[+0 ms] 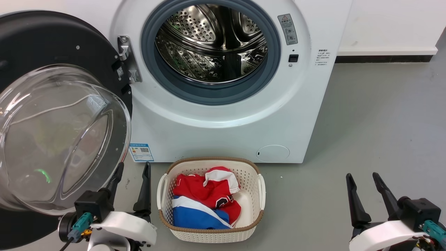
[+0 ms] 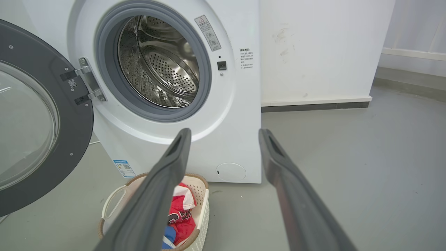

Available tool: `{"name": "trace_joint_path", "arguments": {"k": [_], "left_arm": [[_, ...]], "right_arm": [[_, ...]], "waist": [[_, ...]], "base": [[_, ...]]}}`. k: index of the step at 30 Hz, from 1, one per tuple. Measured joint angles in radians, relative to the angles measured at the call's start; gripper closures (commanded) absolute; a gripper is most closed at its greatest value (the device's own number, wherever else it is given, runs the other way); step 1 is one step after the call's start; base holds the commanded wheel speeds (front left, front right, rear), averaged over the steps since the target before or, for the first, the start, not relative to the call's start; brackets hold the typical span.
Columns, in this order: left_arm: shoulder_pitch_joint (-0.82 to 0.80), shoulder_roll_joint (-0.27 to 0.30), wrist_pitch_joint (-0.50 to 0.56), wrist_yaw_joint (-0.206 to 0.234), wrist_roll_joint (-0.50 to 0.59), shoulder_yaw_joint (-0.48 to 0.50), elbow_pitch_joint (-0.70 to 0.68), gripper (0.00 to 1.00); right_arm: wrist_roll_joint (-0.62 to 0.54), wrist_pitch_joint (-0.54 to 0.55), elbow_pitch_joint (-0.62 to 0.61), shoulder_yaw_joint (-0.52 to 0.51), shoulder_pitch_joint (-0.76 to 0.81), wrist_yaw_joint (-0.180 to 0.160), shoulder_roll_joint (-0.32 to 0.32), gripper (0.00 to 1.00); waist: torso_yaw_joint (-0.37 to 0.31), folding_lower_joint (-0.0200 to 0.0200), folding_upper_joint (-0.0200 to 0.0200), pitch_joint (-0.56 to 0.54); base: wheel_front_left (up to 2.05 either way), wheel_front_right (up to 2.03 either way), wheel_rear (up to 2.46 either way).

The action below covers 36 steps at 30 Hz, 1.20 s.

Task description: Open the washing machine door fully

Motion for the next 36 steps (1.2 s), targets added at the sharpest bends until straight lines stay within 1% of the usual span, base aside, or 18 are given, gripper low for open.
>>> {"name": "trace_joint_path", "arguments": {"k": [13,17,31,36], "left_arm": [[0.012,-0.045,-0.001,-0.055,0.077,0.037,0.029,0.0],[0.013,-0.056,-0.001,-0.06,0.101,0.049,0.034,0.0],[0.013,-0.074,-0.001,-0.086,0.138,0.08,0.053,0.0],[0.013,-0.076,-0.001,-0.086,0.155,0.087,0.06,0.0]], "right_arm": [[-0.01,-0.001,0.006,0.007,0.001,0.0,0.0,0.0],[-0.011,-0.001,0.006,0.005,0.001,0.0,0.0,0.0],[-0.011,0.001,0.007,0.005,0.001,0.0,0.0,0.0],[-0.011,0.001,0.008,0.005,0.001,0.0,0.0,0.0]], "waist": [[0.004,0.0,0.0,-0.005],[0.004,0.0,0.0,-0.005],[0.0,0.0,0.0,-0.002],[0.0,0.0,0.0,-0.003]], "base": [[0.0,0.0,0.0],[0.0,0.0,0.0],[0.0,0.0,0.0],[0.0,0.0,0.0]]}}
